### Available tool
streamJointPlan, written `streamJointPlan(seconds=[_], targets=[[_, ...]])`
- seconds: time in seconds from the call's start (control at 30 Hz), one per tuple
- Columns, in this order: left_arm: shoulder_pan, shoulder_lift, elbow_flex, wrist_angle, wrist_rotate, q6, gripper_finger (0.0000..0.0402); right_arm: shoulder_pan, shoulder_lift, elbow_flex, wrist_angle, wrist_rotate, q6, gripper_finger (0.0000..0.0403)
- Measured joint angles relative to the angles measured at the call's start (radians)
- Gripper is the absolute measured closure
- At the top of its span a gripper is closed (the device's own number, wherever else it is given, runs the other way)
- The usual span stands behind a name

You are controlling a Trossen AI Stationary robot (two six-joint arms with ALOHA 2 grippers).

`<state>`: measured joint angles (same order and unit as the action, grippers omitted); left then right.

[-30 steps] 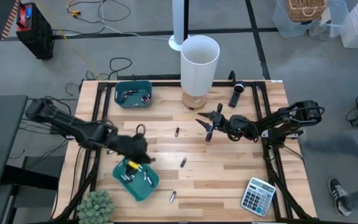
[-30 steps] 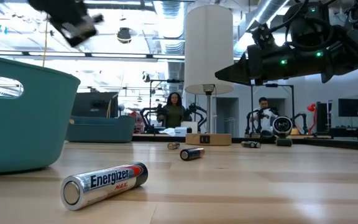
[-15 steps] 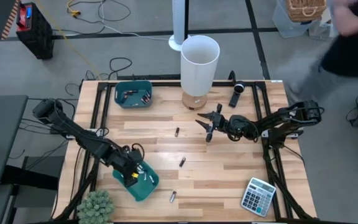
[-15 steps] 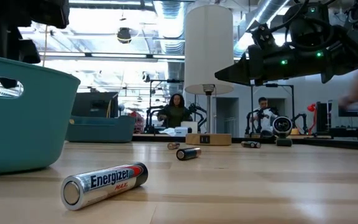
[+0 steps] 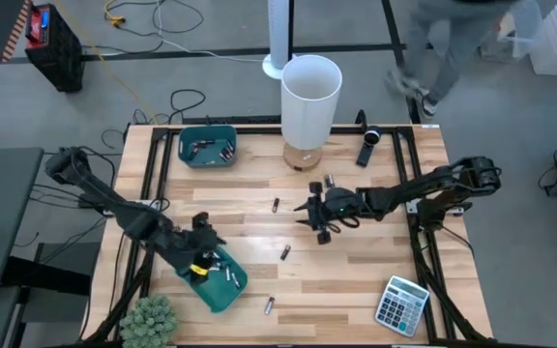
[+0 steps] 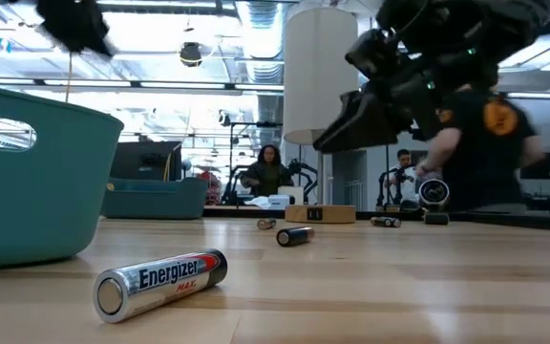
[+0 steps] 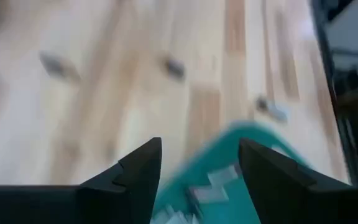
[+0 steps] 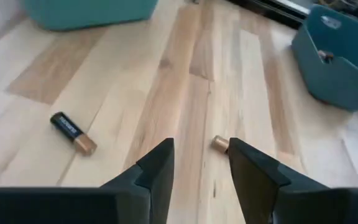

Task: Sort batteries
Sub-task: Put the black battery into the blue bin

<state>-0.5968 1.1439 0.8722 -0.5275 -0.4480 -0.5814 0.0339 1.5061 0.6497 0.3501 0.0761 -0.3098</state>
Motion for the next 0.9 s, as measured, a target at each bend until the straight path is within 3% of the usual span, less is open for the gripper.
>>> streamJointPlan(seconds=[0.17, 0.33, 0.9], targets=[[-0.023, -0.070, 0.000, 0.097, -0.241, 0.216, 0.0196, 0.049, 0.000, 0.049, -0.098, -0.121, -0.078, 0.0222], [-0.018, -0.080, 0.000, 0.136, -0.398, 0.347, 0.0196, 0.089, 0.058, 0.118, -0.284, -0.139, -0.052, 0.0216], [0.009, -0.071, 0.000, 0.143, -0.443, 0.379, 0.0195, 0.144, 0.401, 0.426, -0.454, -0.185, -0.147, 0.0204]])
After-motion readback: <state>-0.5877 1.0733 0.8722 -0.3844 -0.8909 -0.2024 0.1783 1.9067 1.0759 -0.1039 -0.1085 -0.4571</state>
